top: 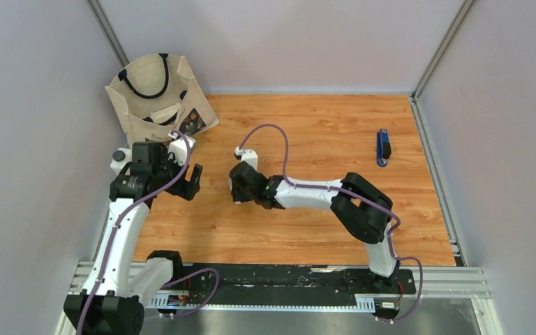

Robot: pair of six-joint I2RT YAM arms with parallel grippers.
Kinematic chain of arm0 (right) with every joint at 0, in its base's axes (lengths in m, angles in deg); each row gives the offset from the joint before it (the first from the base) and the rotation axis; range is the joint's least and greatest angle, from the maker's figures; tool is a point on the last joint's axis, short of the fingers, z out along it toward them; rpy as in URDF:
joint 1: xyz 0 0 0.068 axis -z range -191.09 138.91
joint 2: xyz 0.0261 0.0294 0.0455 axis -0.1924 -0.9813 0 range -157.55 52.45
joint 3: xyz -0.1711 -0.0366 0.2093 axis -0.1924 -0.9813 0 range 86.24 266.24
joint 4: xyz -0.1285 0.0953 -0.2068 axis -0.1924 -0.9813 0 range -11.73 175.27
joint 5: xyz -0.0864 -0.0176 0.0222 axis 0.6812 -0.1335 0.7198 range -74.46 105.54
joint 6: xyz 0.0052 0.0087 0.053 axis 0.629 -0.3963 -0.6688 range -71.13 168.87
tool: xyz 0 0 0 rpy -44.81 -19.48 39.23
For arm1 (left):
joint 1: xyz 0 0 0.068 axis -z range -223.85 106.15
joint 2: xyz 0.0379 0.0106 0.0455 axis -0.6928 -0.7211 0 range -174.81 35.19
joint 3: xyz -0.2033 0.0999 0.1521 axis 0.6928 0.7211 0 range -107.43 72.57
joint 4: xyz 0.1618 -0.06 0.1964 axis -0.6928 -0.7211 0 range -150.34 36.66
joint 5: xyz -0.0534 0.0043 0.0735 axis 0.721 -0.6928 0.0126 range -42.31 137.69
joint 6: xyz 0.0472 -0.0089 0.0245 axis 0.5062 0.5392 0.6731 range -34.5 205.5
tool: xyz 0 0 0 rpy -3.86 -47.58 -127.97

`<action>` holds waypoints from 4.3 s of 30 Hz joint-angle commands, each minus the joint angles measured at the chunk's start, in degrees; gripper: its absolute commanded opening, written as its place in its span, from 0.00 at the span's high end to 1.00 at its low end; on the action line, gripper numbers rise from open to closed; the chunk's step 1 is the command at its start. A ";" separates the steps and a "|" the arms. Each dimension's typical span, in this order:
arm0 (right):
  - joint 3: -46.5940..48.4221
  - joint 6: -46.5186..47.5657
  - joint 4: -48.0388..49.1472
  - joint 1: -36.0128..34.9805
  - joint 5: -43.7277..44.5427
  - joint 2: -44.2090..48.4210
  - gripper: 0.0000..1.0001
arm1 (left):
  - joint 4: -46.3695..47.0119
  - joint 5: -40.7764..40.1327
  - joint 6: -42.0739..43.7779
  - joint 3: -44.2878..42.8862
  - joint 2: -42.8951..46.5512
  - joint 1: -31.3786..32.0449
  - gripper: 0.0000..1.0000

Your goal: Unload the staples from the stapler

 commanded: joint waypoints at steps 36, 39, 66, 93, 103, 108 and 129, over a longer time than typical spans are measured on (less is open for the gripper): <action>-22.43 -41.24 56.35 -5.37 0.03 6.20 1.00 | 2.62 24.38 20.27 4.88 -11.62 -0.97 0.16; -23.48 -43.35 58.10 -5.72 -0.24 6.37 1.00 | 3.07 24.81 20.09 4.97 -11.36 -0.97 0.21; -24.45 -35.02 53.98 -4.49 -5.95 4.70 1.00 | 4.91 14.72 27.56 9.00 -7.14 -1.14 0.77; -25.51 -8.74 52.84 -1.15 -29.07 3.03 1.00 | 24.06 6.36 46.88 27.72 7.01 -1.14 0.73; -27.70 -4.08 50.64 -1.50 -28.37 6.11 1.00 | 33.54 3.82 53.23 34.67 12.46 -0.09 0.71; -27.62 -1.18 46.95 -1.68 -27.40 8.22 1.00 | 37.60 3.20 55.94 35.55 12.73 0.17 0.71; -20.60 1.28 33.07 -1.59 -18.71 12.61 1.00 | 18.02 12.33 35.94 18.61 7.11 2.20 0.21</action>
